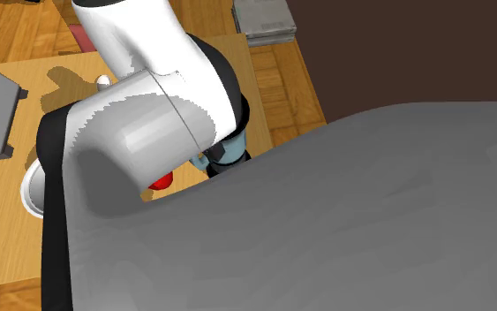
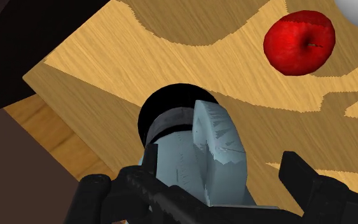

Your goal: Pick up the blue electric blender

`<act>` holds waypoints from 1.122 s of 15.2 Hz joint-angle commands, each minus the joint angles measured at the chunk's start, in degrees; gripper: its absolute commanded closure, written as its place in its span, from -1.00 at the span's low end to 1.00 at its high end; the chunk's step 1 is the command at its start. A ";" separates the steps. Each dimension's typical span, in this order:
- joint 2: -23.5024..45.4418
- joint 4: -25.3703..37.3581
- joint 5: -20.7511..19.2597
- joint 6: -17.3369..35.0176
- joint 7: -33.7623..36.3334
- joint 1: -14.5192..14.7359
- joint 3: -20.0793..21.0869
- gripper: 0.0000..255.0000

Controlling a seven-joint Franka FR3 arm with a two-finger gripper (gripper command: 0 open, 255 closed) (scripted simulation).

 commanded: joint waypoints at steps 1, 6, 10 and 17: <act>0.13 -0.18 -0.06 0.32 0.09 0.03 0.02 -1.00; 0.13 -0.15 -0.06 0.29 0.14 0.06 0.04 1.00; 0.11 -0.17 -0.06 0.30 0.14 0.06 0.05 1.00; -1.80 2.43 0.73 -4.10 -0.46 -0.08 0.00 1.00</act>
